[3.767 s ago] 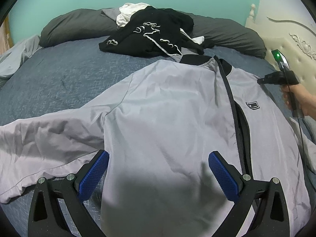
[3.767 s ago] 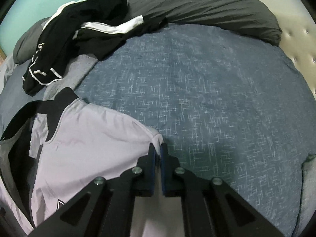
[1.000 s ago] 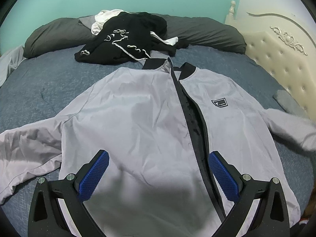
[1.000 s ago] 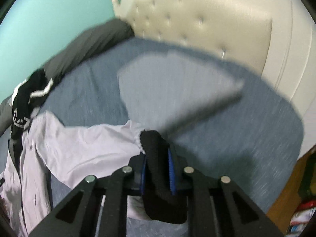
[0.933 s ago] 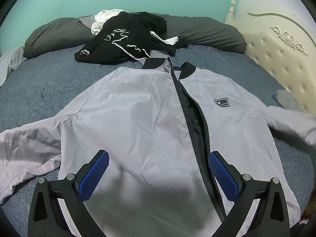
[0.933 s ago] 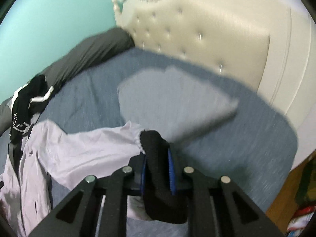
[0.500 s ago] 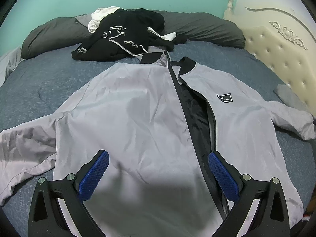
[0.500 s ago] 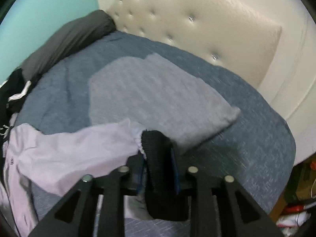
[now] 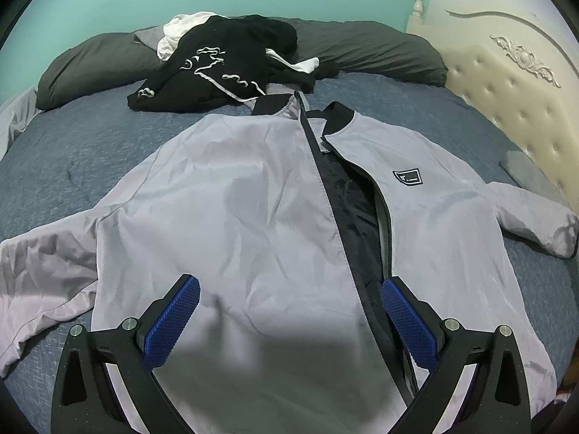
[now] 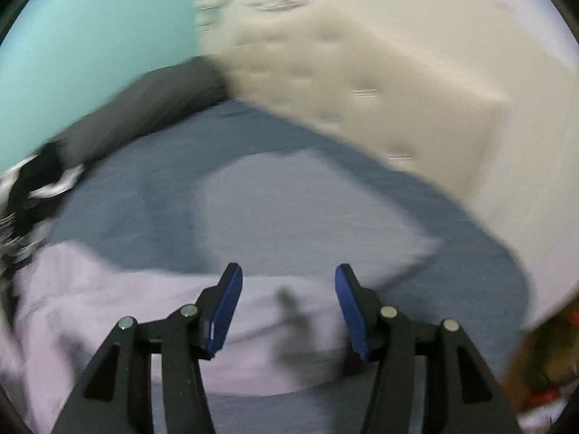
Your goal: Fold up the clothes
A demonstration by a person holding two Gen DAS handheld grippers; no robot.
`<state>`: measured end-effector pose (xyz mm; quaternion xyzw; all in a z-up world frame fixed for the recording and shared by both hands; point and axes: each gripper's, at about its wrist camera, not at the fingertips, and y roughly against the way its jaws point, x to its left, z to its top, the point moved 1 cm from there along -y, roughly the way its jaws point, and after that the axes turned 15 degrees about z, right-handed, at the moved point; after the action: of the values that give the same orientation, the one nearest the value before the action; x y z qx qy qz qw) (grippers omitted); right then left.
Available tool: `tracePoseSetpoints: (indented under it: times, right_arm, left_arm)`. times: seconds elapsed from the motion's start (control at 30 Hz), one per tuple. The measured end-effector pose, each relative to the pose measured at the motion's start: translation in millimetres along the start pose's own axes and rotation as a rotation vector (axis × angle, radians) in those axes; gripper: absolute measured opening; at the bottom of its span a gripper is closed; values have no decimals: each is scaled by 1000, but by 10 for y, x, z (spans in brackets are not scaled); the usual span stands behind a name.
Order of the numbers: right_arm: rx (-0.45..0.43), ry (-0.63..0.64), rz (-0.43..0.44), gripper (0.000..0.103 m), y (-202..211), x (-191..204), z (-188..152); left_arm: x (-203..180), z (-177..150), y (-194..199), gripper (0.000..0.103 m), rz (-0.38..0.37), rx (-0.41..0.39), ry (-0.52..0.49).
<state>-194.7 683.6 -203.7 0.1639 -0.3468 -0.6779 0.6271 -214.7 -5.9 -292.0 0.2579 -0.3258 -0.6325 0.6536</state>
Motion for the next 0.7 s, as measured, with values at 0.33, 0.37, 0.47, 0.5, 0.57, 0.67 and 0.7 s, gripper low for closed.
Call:
tracePoseSetpoints:
  times: [0.33,0.37,0.47,0.5,0.57,0.67,0.7]
  right_arm:
    - [283,137,355,23,-967,1373,-423]
    - [310,141,368,23,-1077,1458,-475]
    - [385,168,359,22,-1357,1652,-627]
    - [398,174,345,22,-1440,1679,-658]
    - [410,182,311,22,-1584,1690,-689]
    - [407,182,257,21,-1786,1628,-664]
    - [404,172,245,20,-1850,1594,-642]
  left_arm:
    - [31,-2,-21,103,-2,5,9]
    - [34,-2,-23,103,-4,5,9]
    - [51,-5,-32,103,-5,7,13]
    - [54,-5,-37,103,-4,9,14]
    - [60,-6,-47,103,-3,11,16]
    - [62,-12,-69,103,-2,16,15]
    - [60,-15,-77,103,-2,17,13]
